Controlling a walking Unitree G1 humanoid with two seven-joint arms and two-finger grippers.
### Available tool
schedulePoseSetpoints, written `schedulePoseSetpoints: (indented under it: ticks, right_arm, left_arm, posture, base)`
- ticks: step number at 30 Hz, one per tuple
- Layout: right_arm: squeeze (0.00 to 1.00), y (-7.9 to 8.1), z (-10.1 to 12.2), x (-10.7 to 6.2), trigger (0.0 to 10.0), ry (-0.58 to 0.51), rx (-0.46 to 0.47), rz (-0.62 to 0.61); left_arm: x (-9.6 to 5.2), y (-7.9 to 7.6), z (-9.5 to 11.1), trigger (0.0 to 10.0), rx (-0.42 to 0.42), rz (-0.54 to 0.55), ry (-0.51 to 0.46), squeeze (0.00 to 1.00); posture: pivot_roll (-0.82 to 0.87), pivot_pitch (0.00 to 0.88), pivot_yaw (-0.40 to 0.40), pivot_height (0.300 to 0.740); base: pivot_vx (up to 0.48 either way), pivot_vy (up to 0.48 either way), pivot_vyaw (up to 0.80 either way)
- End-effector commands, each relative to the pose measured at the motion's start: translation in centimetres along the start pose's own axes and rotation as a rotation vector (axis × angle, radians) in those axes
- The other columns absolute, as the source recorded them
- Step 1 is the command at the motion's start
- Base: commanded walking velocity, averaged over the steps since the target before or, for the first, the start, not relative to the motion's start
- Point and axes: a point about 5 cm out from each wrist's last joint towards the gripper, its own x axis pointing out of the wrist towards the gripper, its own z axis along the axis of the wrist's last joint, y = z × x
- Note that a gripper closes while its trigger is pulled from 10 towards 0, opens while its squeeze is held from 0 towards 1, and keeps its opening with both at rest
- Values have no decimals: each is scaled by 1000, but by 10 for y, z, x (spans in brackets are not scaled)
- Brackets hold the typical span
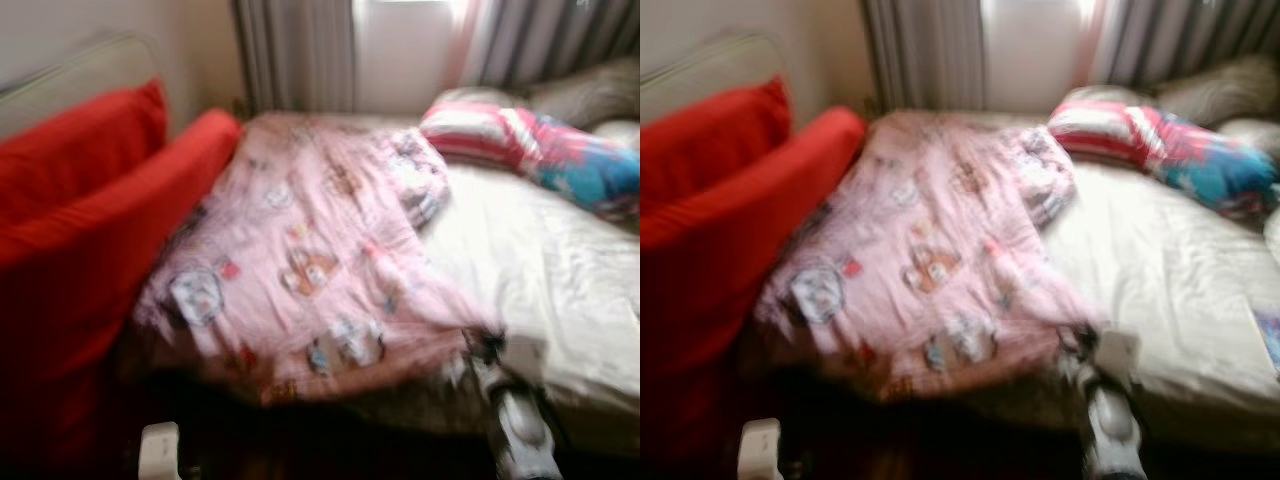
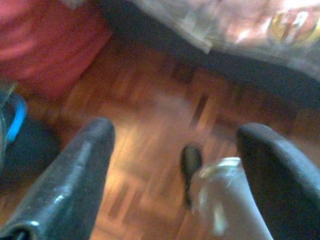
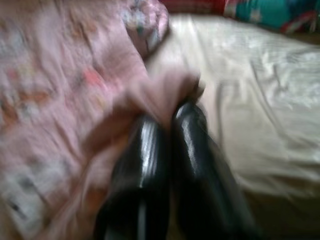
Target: Clean up the room
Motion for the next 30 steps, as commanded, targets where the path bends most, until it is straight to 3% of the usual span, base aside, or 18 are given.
schedulePoseSetpoints:
  ticks: [1,10,14,23,30]
  right_arm:
    - [0,-9,-1,-2,10000,-5,-4,-40]
    - [0,-24,4,-2,10000,-35,-37,-150]
    - [0,-37,5,-3,10000,-36,-70,-238]
    - [0,-62,10,-6,10000,-46,-133,-418]
    - [0,-59,-1,-9,10000,30,-130,-400]
  left_arm:
    - [1,-2,3,10000,12,-11,-5,0]
    - [1,-2,6,10000,-5,-16,-32,0]
    - [1,-4,5,10000,47,-39,-17,0]
    - [1,-5,3,10000,51,-38,-10,0]
    - [2,-8,3,10000,57,-41,-7,0]
  posture:
    - [2,0,25,740]
    - [1,0,28,740]
    - [2,0,29,740]
    - [1,1,31,740]
    - [3,2,30,740]
  base:
    - [-270,0,0]
    - [-283,0,0]
    - [0,0,0]
    - [0,0,0]
    - [0,0,0]
